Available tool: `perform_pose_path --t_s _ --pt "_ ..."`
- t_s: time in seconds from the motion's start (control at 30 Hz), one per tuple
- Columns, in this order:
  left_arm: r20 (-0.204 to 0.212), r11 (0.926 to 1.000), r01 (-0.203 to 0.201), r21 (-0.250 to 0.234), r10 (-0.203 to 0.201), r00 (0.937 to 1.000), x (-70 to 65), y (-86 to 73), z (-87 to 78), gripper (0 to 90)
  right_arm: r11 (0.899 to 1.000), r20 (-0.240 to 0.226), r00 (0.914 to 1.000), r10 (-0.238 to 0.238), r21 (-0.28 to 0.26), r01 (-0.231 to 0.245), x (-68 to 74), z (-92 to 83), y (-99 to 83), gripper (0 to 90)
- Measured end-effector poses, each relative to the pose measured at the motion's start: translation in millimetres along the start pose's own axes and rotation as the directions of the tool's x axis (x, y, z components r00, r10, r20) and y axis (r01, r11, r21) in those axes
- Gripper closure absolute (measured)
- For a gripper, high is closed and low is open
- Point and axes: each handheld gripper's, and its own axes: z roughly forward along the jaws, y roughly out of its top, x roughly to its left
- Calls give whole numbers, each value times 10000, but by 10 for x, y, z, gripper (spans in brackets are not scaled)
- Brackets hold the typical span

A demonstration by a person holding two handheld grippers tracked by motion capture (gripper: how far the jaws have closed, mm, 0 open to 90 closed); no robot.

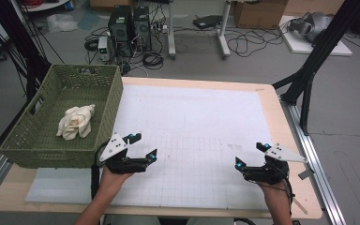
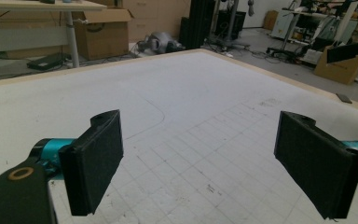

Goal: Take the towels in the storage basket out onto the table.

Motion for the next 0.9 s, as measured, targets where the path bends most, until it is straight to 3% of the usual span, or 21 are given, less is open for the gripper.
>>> perform_pose_path --t_s 0.53,0.9 --pt "-24 9999 106 -67 -106 9999 13 33 6 159 10000 -196 9998 39 -71 -40 -13 25 -13 8" --pt "-50 9993 184 -322 -186 9998 -6 166 -89 158 10000 -207 9998 -39 63 41 32 18 -11 9"
